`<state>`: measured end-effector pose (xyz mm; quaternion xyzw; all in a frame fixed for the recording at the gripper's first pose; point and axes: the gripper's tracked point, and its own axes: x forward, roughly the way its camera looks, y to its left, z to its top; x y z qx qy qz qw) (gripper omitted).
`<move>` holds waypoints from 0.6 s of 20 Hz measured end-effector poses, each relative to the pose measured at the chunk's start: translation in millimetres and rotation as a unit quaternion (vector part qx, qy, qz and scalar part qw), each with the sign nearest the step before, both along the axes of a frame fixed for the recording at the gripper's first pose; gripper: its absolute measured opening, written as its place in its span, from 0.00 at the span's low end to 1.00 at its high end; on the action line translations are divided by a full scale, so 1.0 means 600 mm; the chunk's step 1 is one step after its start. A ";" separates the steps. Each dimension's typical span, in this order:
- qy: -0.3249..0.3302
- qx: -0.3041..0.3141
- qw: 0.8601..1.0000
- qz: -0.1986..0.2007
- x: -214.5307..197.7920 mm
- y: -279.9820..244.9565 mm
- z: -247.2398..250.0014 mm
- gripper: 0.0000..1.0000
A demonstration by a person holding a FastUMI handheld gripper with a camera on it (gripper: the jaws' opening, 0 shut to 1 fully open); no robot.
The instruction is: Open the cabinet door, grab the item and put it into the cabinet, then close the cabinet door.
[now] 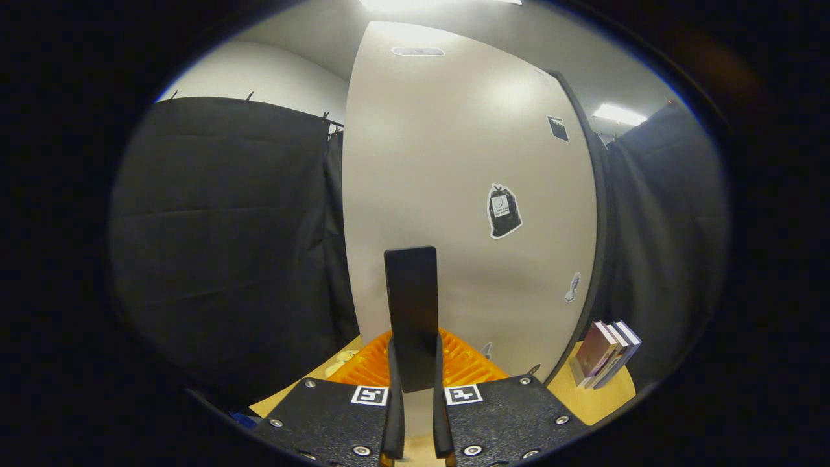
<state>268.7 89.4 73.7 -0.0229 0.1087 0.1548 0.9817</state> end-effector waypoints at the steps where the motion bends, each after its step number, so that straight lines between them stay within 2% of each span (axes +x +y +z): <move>1: -0.002 -0.002 1.000 -0.003 -0.002 -0.004 0.000 0.18; 12: -0.007 -0.007 0.999 -0.049 -0.025 -0.054 0.010 0.17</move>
